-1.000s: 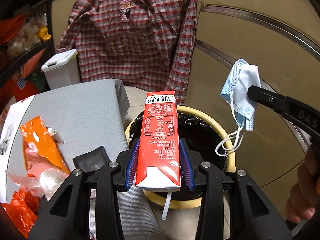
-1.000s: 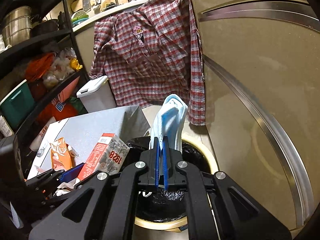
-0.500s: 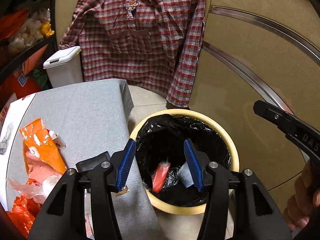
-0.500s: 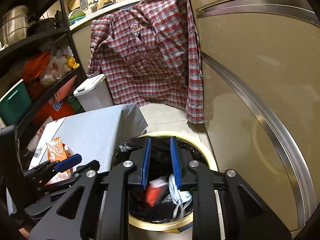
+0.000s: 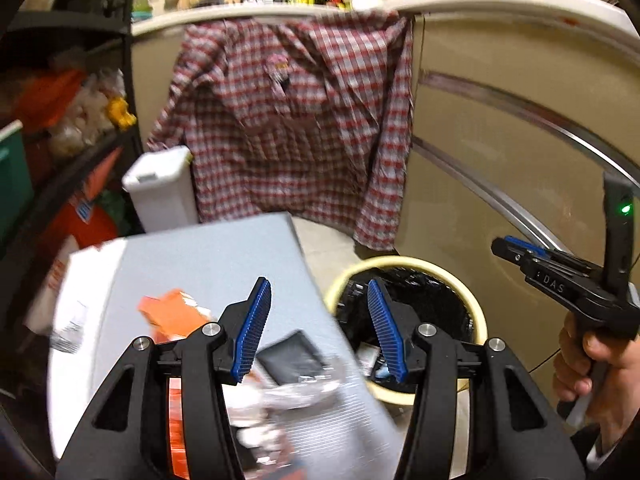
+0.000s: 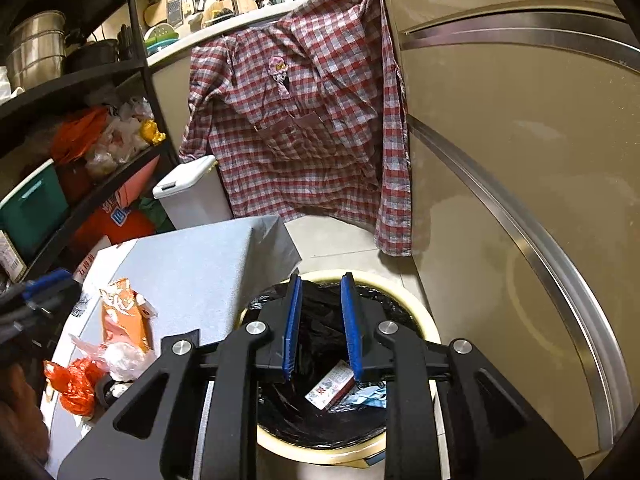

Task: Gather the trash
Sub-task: 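Open the right gripper over the bin to drop the mask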

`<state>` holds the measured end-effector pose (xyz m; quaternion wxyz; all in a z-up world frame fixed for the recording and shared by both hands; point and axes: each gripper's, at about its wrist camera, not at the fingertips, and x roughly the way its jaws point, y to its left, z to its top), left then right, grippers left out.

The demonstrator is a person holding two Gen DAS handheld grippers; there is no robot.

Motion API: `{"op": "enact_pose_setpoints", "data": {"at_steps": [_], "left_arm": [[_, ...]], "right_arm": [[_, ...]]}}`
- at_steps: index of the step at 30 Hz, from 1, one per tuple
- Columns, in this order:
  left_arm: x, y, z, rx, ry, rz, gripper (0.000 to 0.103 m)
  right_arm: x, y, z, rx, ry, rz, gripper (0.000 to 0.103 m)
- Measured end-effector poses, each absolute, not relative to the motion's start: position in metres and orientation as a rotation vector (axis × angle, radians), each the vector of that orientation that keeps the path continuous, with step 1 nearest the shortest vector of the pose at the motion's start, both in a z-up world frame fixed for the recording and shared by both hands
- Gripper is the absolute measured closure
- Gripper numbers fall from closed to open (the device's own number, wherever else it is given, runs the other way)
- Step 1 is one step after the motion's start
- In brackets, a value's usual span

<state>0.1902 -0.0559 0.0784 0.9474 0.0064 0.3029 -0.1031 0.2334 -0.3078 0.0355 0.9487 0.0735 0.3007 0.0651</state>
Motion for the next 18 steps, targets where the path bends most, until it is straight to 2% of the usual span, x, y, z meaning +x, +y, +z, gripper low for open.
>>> {"op": "enact_pose_setpoints", "data": {"at_steps": [10, 12, 18], "left_arm": [[0.148, 0.032, 0.112, 0.050, 0.569, -0.158, 0.053], [0.138, 0.046, 0.109, 0.039, 0.570, -0.153, 0.053], [0.128, 0.076, 0.079, -0.052, 0.626, -0.145, 0.053]], "right_arm": [[0.220, -0.279, 0.047, 0.123, 0.571, 0.193, 0.083], [0.217, -0.271, 0.048, 0.116, 0.571, 0.216, 0.088], [0.203, -0.240, 0.052, 0.081, 0.550, 0.291, 0.089]]}}
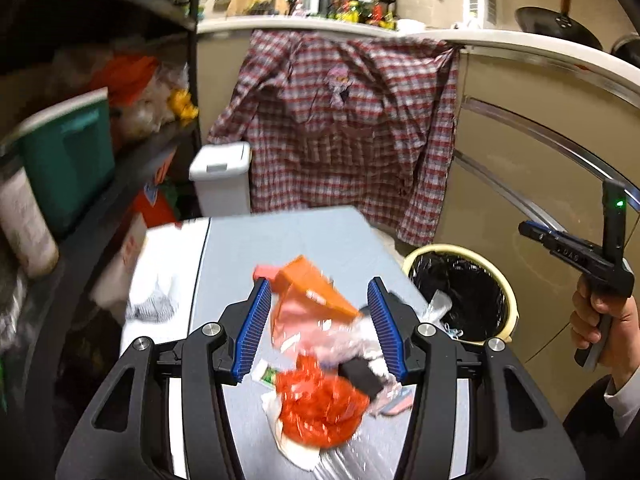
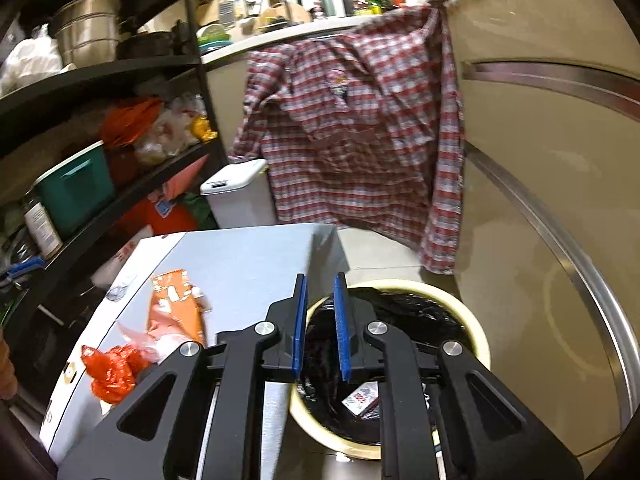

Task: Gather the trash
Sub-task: 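Open the right gripper over the bin to drop the mask, then grasp the orange plastic bag with the left gripper while the right grasps the clear bag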

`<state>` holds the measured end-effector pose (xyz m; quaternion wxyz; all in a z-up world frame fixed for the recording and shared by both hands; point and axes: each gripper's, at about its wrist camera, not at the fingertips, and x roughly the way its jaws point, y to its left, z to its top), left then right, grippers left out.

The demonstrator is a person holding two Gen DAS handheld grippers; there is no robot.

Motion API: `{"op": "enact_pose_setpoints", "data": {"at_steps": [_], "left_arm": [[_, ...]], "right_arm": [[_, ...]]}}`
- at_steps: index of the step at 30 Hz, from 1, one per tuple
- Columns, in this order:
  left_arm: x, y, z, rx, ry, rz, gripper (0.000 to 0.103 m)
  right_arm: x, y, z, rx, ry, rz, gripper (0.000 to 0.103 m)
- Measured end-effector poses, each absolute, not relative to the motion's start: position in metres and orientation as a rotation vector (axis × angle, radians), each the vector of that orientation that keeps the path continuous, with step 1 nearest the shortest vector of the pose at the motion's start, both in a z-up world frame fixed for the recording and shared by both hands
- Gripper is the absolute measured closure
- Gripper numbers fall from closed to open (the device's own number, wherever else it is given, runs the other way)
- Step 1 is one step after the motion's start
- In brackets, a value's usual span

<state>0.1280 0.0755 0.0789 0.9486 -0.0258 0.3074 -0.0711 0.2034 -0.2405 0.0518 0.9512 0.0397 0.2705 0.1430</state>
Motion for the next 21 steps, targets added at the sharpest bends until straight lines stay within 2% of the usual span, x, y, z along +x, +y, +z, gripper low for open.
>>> {"op": "enact_pose_setpoints", "data": {"at_steps": [21], "left_arm": [[0.128, 0.075, 0.001, -0.046, 0.838, -0.191, 0.052]], "right_arm": [[0.201, -0.127, 0.021, -0.025, 0.604, 0.514, 0.088]]}}
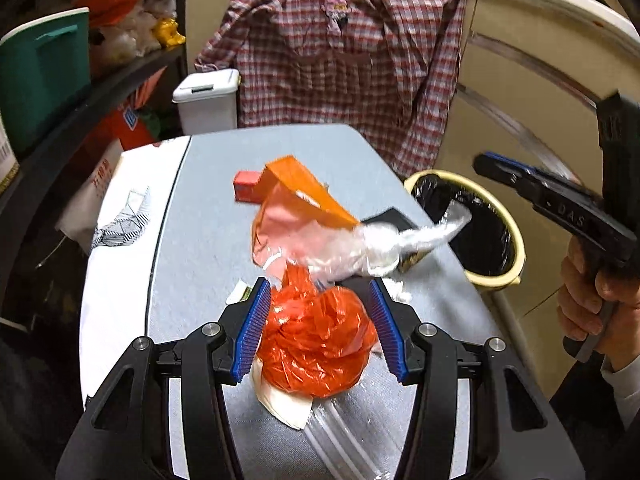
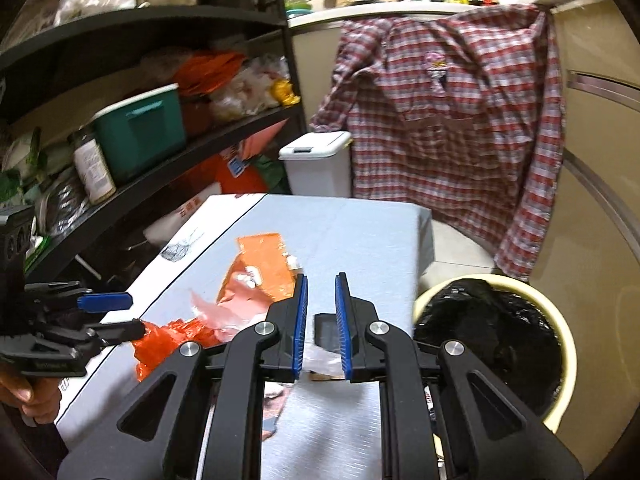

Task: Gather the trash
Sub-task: 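Grasp the orange plastic bag with the left gripper while the right grasps the clear bag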

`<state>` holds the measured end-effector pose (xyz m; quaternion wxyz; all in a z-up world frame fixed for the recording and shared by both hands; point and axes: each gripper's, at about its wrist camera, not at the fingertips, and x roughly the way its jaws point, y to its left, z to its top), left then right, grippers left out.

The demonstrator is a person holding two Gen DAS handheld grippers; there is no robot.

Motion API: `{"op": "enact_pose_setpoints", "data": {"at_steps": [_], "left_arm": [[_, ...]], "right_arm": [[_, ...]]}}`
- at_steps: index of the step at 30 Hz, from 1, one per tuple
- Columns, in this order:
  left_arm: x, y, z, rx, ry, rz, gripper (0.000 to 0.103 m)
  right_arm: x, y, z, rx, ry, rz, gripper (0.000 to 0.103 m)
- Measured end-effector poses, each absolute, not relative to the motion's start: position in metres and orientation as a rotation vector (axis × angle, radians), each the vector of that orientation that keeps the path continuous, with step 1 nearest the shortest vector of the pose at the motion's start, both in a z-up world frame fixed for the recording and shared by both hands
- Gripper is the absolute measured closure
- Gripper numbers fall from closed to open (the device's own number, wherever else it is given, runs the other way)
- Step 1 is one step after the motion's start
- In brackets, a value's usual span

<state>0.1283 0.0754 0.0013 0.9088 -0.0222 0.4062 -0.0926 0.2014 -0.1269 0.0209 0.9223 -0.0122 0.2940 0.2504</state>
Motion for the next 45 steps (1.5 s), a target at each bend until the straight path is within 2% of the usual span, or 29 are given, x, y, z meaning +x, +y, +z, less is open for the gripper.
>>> {"op": "enact_pose_setpoints", "data": {"at_steps": [1, 8, 17, 23, 26, 33, 35, 36, 38, 45], "left_arm": [[0.129, 0.074, -0.003, -0.041, 0.854, -0.196, 0.052], [0.138, 0.070, -0.026, -0.035, 0.950, -0.211, 0.052], [0.144, 0.073, -0.029, -0.027, 0.964, -0.206, 0.052], [0.147, 0.077, -0.030, -0.026, 0.973, -0.210, 0.051], [0.148, 0.079, -0.031, -0.023, 0.987, -0.207, 0.046], [0.149, 0.081, -0.034, -0.013, 1.003, -0.215, 0.044], [0.149, 0.083, -0.032, -0.017, 1.001, -0.213, 0.050], [0.149, 0.082, -0.032, -0.016, 0.997, -0.213, 0.059], [0.148, 0.080, -0.030, -0.009, 0.994, -0.212, 0.064], [0.143, 0.085, -0.014, -0.007, 0.943, -0.190, 0.067]], "right_arm": [[0.202, -0.122, 0.018, -0.029, 0.612, 0.525, 0.088], [0.220, -0.089, -0.012, -0.048, 0.736, 0.594, 0.066], [0.238, -0.066, -0.052, -0.095, 0.866, 0.593, 0.057], [0.239, -0.057, -0.061, -0.131, 0.904, 0.606, 0.057], [0.236, -0.057, -0.061, -0.147, 0.905, 0.610, 0.057], [0.231, -0.057, -0.058, -0.156, 0.893, 0.617, 0.075], [0.230, -0.059, -0.055, -0.153, 0.881, 0.616, 0.077], [0.228, -0.061, -0.052, -0.144, 0.874, 0.616, 0.078], [0.227, -0.066, -0.046, -0.125, 0.863, 0.616, 0.079], [0.219, -0.085, -0.017, -0.055, 0.783, 0.608, 0.079]]}}
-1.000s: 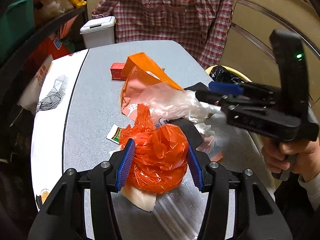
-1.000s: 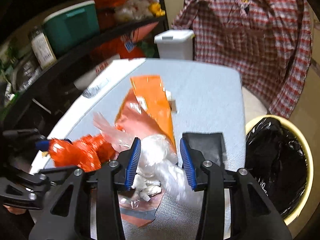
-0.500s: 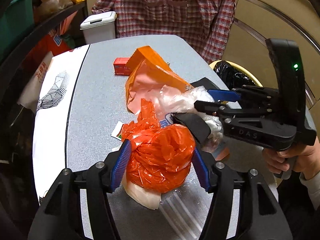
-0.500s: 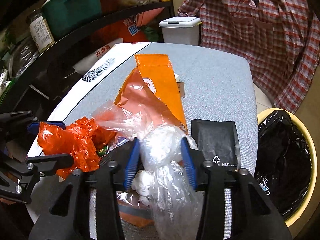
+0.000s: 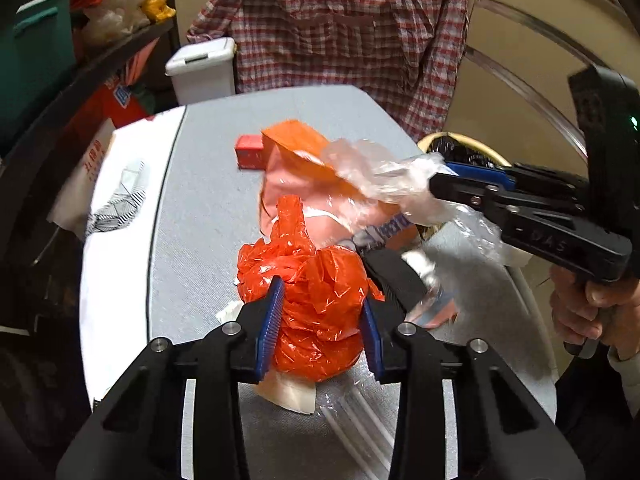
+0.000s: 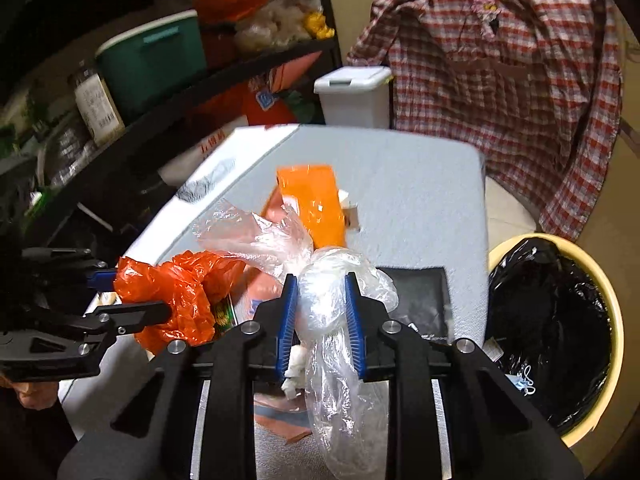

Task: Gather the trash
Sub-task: 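Grasp the orange plastic bag with the left gripper while the right grasps the clear bag, then carry both bags over the bin and open both grippers to drop them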

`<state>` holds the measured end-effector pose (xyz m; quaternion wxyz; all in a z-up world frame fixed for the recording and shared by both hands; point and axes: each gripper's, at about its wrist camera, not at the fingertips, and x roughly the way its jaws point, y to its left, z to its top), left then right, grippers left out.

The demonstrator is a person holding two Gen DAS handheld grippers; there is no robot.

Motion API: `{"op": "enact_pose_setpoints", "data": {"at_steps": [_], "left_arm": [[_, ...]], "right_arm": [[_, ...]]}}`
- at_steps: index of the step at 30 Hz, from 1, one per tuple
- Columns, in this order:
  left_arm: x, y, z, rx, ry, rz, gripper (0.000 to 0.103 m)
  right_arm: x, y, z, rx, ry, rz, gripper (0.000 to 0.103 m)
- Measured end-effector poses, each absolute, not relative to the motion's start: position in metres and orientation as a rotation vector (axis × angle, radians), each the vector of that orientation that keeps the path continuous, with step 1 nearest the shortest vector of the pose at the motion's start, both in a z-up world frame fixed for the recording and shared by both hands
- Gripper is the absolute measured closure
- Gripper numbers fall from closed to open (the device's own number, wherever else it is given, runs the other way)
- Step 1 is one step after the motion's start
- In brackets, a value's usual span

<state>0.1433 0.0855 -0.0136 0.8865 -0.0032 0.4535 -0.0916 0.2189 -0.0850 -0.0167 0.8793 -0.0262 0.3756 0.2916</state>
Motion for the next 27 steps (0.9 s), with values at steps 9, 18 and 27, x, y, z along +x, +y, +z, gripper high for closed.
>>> {"op": "enact_pose_setpoints", "data": {"at_steps": [9, 18, 27], "left_arm": [[0.138, 0.093, 0.022, -0.025, 0.822, -0.121, 0.067], [0.135, 0.086, 0.038, -0.015, 0.743, -0.083, 0.067], [0.136, 0.075, 0.043, -0.019, 0.704, -0.079, 0.067]], "right_arm": [[0.206, -0.108, 0.006, 0.011, 0.701, 0.587, 0.079], [0.194, -0.136, 0.026, 0.040, 0.618, 0.513, 0.079], [0.189, -0.166, 0.035, 0.044, 0.578, 0.426, 0.078]]}}
